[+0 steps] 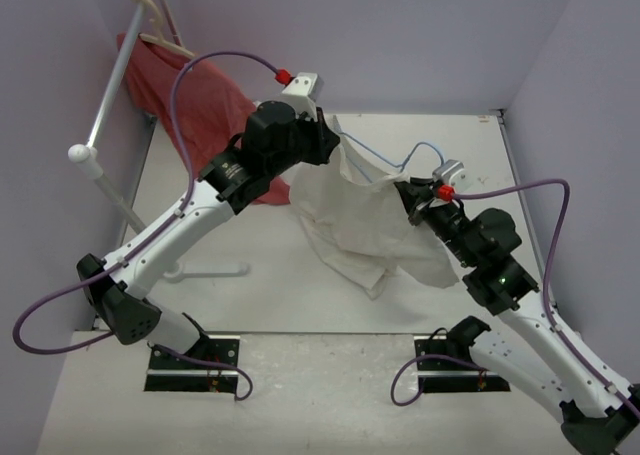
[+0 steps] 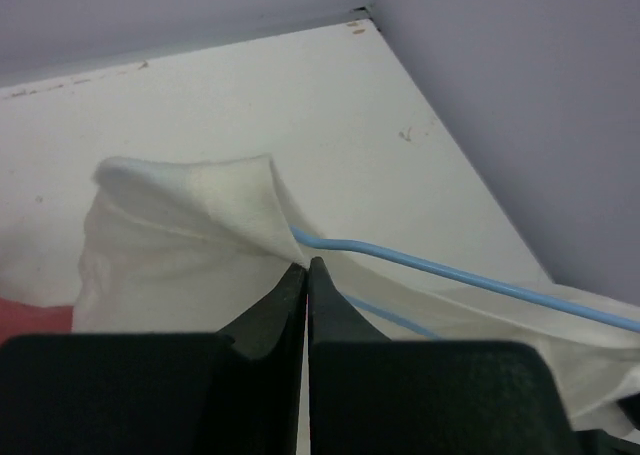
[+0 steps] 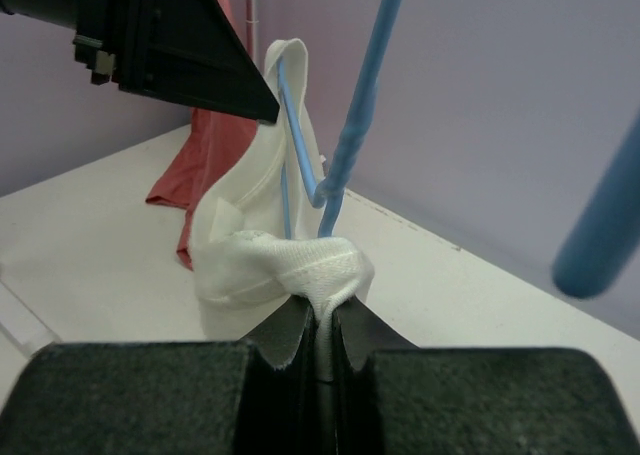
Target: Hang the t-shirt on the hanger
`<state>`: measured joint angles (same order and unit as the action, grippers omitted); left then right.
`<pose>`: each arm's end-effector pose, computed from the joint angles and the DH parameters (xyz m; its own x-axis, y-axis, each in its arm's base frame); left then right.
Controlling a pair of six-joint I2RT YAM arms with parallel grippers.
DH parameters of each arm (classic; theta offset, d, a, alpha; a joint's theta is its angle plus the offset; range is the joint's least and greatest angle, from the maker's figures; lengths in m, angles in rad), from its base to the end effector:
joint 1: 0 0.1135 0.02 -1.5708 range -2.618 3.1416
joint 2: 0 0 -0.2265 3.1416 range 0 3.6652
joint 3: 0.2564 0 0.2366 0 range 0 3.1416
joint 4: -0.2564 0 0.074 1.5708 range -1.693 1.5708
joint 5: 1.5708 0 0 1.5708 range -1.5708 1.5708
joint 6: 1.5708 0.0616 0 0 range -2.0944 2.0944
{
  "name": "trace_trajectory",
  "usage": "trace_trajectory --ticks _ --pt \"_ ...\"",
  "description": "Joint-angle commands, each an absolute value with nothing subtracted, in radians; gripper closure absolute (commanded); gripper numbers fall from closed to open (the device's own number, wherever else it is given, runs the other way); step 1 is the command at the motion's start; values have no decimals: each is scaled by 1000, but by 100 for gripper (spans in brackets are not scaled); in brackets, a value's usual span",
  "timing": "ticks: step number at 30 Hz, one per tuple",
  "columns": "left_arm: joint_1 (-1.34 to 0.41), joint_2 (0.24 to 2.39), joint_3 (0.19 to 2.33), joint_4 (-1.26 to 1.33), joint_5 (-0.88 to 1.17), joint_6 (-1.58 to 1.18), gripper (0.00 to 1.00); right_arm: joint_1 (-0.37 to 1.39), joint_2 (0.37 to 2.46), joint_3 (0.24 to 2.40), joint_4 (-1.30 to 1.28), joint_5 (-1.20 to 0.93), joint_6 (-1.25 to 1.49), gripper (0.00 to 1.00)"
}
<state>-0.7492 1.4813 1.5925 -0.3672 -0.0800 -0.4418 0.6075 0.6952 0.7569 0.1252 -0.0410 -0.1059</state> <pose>0.2608 -0.2358 0.3898 -0.4337 -0.1787 -0.8832 0.4833 0.7811 -0.3953 0.1660 0.1185 0.3578 0.2155 0.0212 -0.9763 -0.5839 0.8041 -0.1114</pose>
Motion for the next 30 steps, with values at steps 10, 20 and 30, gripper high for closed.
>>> trace_trajectory --ticks 10,20,30 --pt "-916 1470 1635 -240 143 -380 100 604 841 970 33 38 -109 100" --pt "-1026 1403 1591 -310 222 -313 100 496 832 902 171 -57 9 100" --pt "-1022 1396 1771 -623 -350 -253 72 494 588 704 441 -120 71 100"
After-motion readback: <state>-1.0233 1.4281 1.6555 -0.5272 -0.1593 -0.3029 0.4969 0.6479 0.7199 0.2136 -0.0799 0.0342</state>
